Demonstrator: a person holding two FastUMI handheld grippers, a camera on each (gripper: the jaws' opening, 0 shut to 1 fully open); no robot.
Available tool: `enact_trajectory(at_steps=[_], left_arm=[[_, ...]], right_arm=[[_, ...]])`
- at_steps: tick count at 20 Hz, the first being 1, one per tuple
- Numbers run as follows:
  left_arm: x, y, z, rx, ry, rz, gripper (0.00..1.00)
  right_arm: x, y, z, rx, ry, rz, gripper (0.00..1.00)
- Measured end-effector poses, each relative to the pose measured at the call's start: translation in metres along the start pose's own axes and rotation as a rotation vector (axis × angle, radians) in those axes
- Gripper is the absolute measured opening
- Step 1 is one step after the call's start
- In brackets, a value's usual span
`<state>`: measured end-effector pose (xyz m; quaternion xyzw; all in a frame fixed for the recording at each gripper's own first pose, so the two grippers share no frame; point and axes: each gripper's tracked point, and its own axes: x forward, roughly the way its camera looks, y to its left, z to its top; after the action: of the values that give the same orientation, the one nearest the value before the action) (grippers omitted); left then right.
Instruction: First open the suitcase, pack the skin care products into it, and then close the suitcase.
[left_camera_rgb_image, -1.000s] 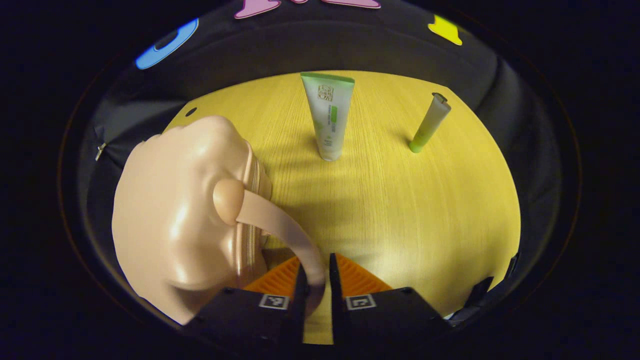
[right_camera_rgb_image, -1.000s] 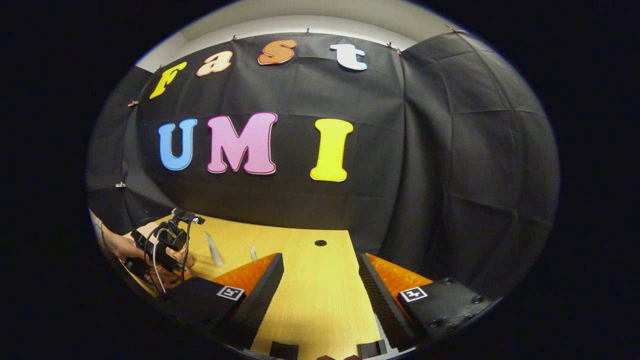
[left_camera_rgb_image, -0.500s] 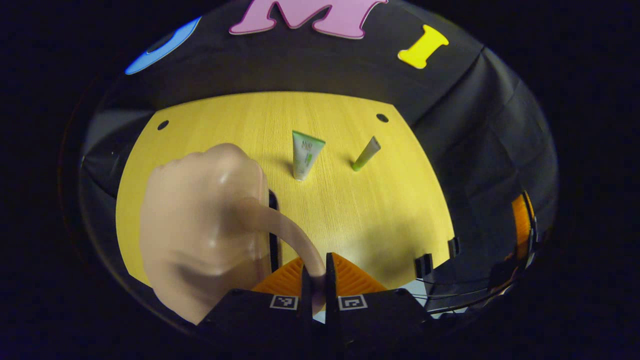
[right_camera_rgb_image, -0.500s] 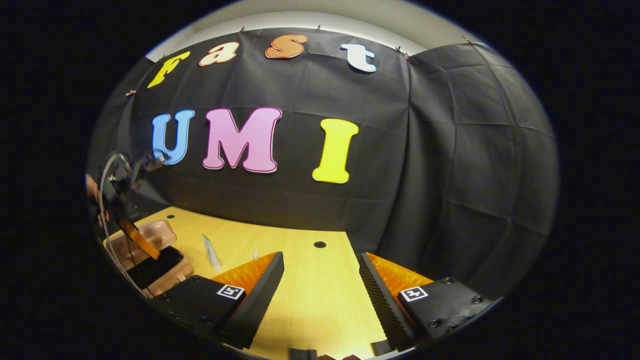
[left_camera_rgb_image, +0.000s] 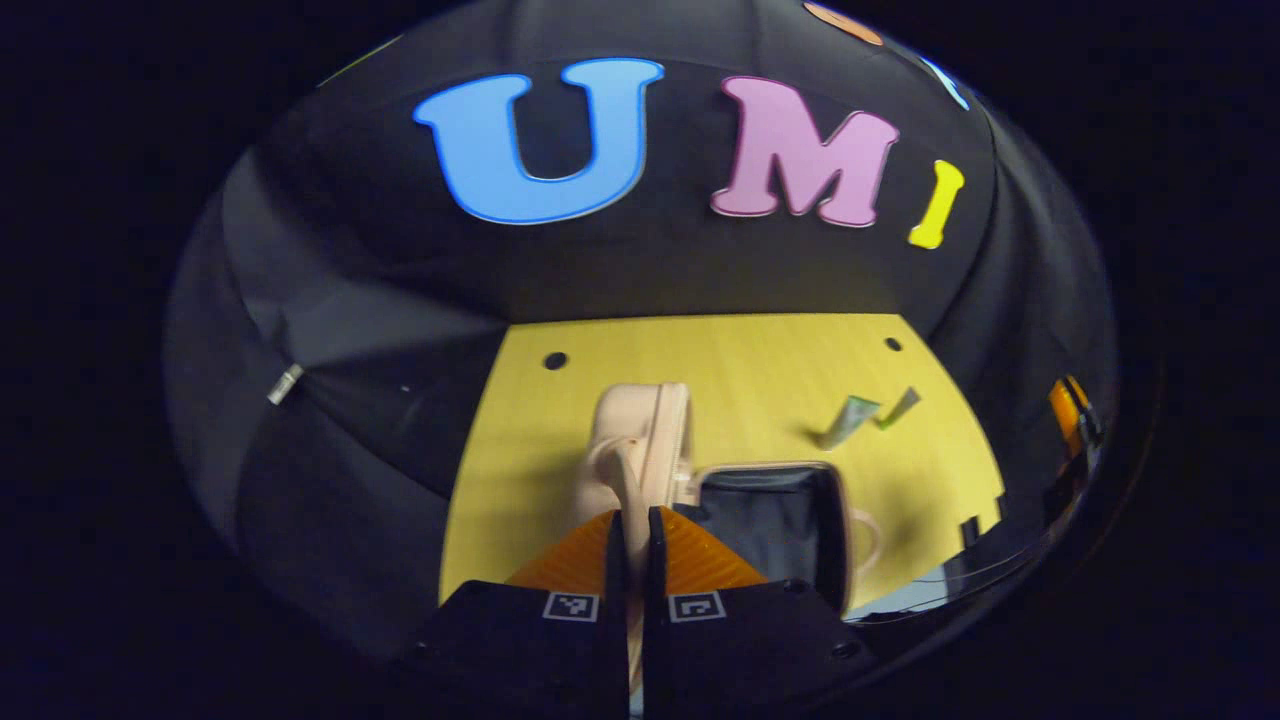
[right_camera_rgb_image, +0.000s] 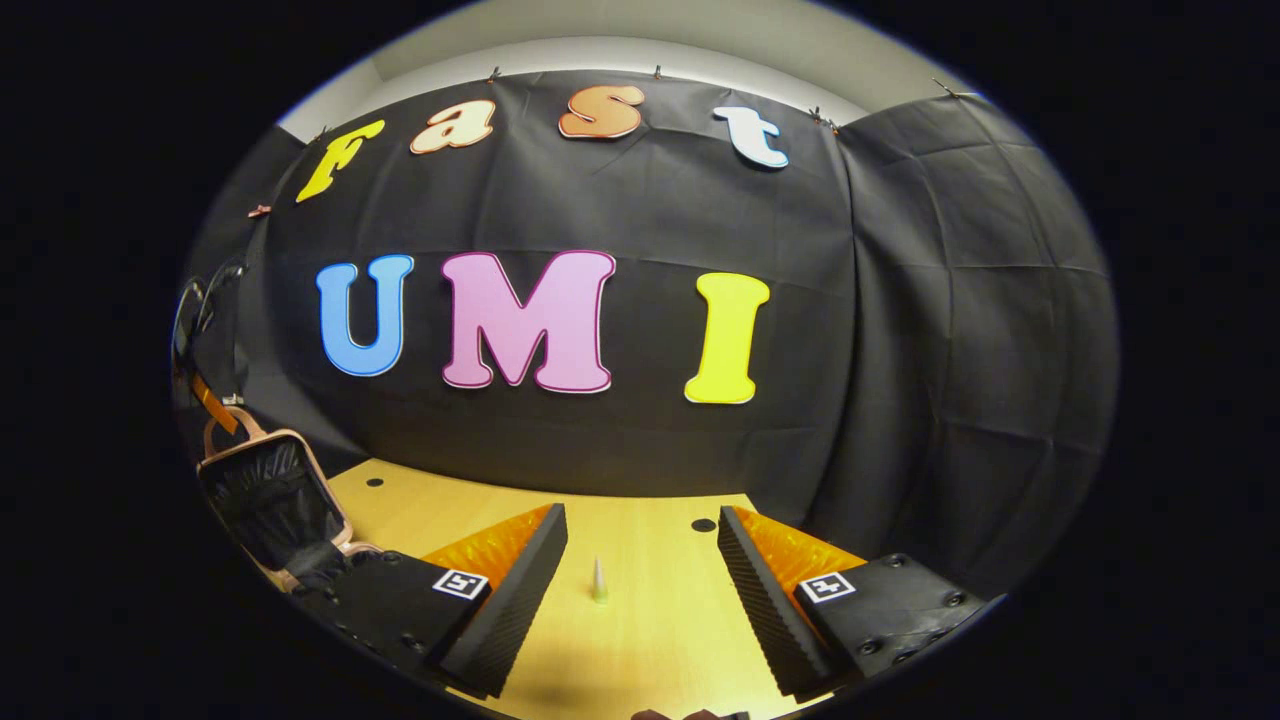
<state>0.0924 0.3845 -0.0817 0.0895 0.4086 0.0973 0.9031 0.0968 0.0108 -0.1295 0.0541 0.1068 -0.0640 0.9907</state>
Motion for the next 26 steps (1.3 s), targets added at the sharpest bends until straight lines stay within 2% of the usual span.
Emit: enact_trajectory(at_steps=[2,4,8,9,11,14,15,17,18,21,23,26], left_arm=[[0.042,0.052,-0.035,-0.017,0.041,0.070,0.10],[0.089,0.088,-0.072,-0.063,0.106,0.106,0.10],[0.185,0.116,-0.152,-0.199,0.197,0.071,0.10],[0.197,0.118,-0.166,-0.232,0.216,0.054,0.10],[0.216,0.118,-0.187,-0.300,0.233,0.065,0.11],[0.216,0.130,-0.188,-0.394,0.129,0.100,0.28],[0.207,0.135,-0.178,-0.402,0.081,0.119,0.52],[0.179,0.135,-0.146,-0.340,-0.046,0.143,1.00],[0.162,0.131,-0.122,-0.287,-0.130,0.148,0.96],[0.095,0.080,-0.056,-0.162,-0.333,0.061,0.96],[0.060,0.027,-0.024,-0.081,-0.416,-0.067,0.96],[0.021,-0.067,0.003,-0.022,-0.478,-0.276,0.96]], right_arm=[[-0.001,0.011,-0.002,-0.019,0.011,-0.007,0.96],[-0.005,0.022,-0.001,-0.039,0.023,-0.016,0.96],[-0.012,0.038,0.001,-0.049,0.058,-0.057,0.96],[-0.014,0.042,0.002,-0.048,0.063,-0.066,0.96],[-0.016,0.046,0.000,-0.047,0.080,-0.078,0.96],[-0.015,0.046,-0.006,-0.058,0.098,-0.105,0.96],[-0.015,0.045,-0.004,-0.062,0.092,-0.117,0.96],[-0.016,0.042,-0.002,-0.059,0.077,-0.131,0.96],[-0.016,0.042,-0.001,-0.053,0.071,-0.130,0.96],[-0.009,0.040,-0.002,-0.031,0.069,-0.130,0.96],[-0.004,0.040,0.001,-0.019,0.060,-0.131,0.96],[0.003,0.041,0.008,-0.029,0.041,-0.127,0.96]])
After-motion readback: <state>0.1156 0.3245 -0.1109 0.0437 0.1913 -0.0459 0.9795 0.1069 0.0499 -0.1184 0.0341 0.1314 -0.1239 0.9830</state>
